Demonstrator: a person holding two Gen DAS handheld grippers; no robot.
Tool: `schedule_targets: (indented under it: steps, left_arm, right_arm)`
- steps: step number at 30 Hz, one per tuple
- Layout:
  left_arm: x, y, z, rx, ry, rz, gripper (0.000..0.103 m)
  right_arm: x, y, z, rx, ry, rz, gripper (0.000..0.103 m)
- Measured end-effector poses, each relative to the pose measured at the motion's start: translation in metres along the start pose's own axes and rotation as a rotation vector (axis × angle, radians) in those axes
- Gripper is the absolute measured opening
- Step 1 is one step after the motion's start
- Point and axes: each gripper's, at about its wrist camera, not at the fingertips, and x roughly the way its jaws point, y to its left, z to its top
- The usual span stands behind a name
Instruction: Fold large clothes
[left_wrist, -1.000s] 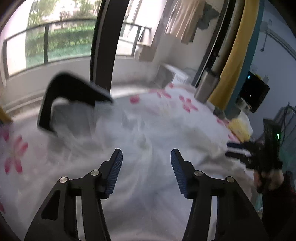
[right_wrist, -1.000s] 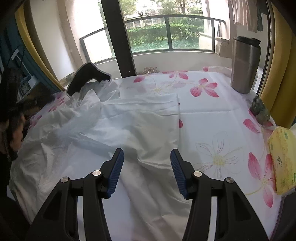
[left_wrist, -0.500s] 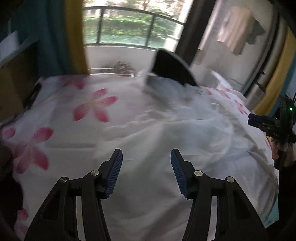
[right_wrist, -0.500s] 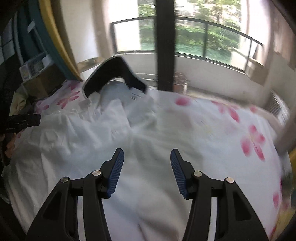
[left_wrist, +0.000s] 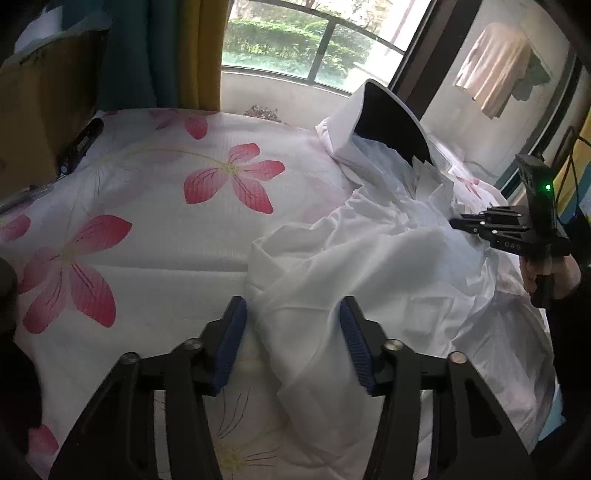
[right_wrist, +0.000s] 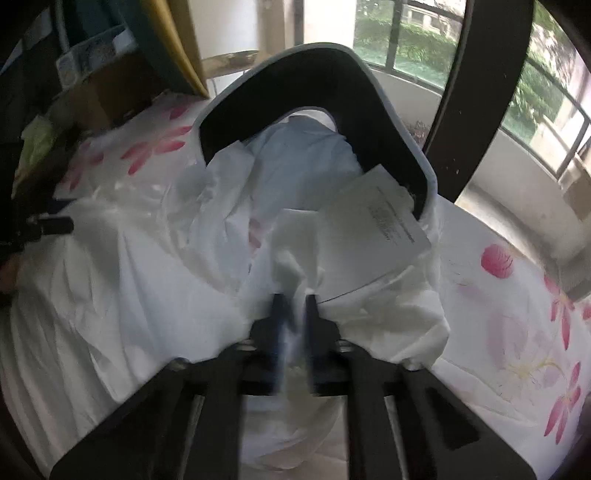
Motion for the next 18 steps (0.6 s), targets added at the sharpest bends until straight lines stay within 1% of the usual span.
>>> schedule_targets:
  steps: [1,2,3,5,6,9,11,12,13,15,18]
  left_arm:
    - [0.001,-0.001,0.000,0.006,0.002,-0.003,0.039]
    - [0.002,-0.001,-0.001,0.011,0.002,-0.002,0.033]
    - [0.004,-0.001,-0.001,0.019,0.001,0.002,0.024]
    - [0.005,-0.003,0.000,0.030,-0.002,0.009,0.014]
    - [0.004,-0.004,0.001,0.034,-0.010,0.012,0.012]
    - [-0.001,-0.005,0.003,0.042,-0.042,0.037,0.009]
    - [-0.005,-0.004,0.005,0.044,-0.054,0.056,0.009]
    - [-0.006,-0.004,0.006,0.048,-0.058,0.069,0.009]
    - [-0.007,-0.004,0.007,0.052,-0.059,0.074,0.009]
    - [-0.007,-0.005,0.007,0.056,-0.055,0.080,0.009]
    - [-0.005,-0.009,0.006,0.063,-0.037,0.085,0.009]
  right_arm:
    - [-0.005,0.001,0.000,-0.007,-0.016,-0.008,0.004]
    - [-0.014,0.001,0.000,-0.005,-0.040,-0.017,0.004]
    - [-0.021,0.000,0.000,0.002,-0.060,-0.025,0.004]
    - [-0.046,-0.005,0.001,0.025,-0.124,-0.061,0.004]
    - [-0.058,-0.008,-0.001,0.037,-0.152,-0.080,0.004]
    - [-0.096,-0.016,-0.012,0.082,-0.239,-0.140,0.004]
    - [-0.121,-0.024,-0.028,0.131,-0.291,-0.187,0.004]
    - [-0.128,-0.027,-0.036,0.156,-0.303,-0.203,0.004]
    - [-0.133,-0.028,-0.043,0.187,-0.314,-0.221,0.004]
    - [-0.141,-0.036,-0.071,0.274,-0.324,-0.239,0.004]
    - [-0.135,-0.046,-0.114,0.401,-0.281,-0.219,0.004]
